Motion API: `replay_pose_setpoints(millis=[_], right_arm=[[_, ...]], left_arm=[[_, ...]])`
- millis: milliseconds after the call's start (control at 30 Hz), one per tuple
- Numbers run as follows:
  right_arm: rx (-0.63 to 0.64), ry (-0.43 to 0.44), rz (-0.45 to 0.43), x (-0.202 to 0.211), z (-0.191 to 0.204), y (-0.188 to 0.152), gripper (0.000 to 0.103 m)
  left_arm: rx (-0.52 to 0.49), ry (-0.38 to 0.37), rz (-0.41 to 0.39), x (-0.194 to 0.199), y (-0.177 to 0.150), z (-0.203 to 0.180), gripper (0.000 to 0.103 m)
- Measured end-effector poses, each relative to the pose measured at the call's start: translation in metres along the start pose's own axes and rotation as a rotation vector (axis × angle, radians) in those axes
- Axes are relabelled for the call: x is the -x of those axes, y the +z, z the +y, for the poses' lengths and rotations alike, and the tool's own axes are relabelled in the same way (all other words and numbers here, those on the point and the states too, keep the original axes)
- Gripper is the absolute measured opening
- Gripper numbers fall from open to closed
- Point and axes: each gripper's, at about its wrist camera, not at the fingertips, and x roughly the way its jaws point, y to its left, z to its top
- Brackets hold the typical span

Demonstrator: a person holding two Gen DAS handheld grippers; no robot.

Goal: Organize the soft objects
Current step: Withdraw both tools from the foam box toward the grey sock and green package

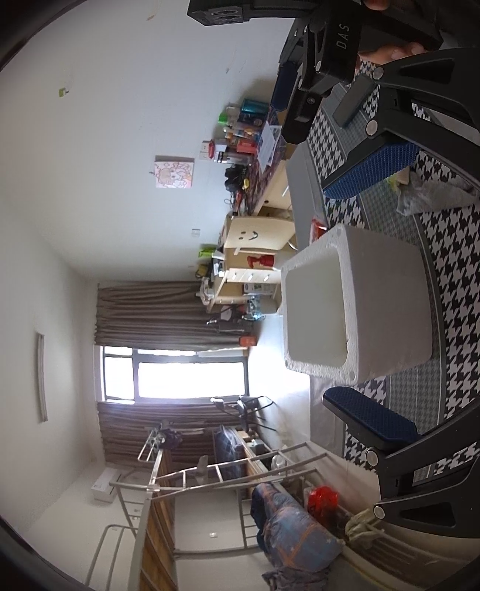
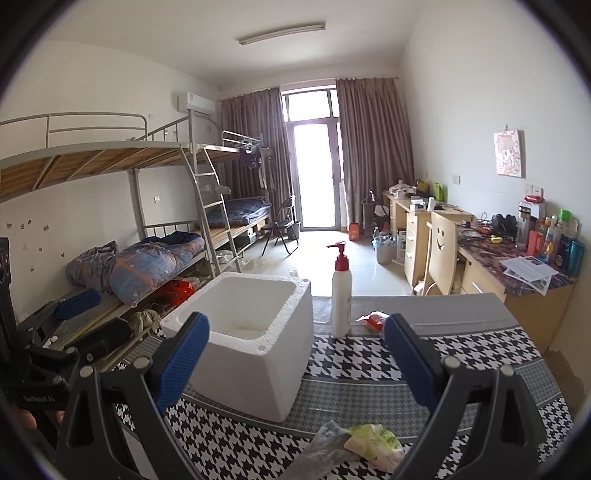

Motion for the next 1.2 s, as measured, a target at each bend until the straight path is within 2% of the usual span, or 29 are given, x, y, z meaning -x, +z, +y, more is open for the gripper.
replay_pose_setpoints(millis=[833,1200], right_arm=[[-0.015,-0.065,-0.002,0.025,-0.029,-0.024,0.097],[-0.023,-0.081,0.014,0.029,-0.041,-0.041,0.097]], left_arm=[[-0.033,-0.111,0.032,-0.01,-0.013,-0.038,0.102],[-0.032,-0.149,0.074,-0.022,-0.026,-0.046,0.102]])
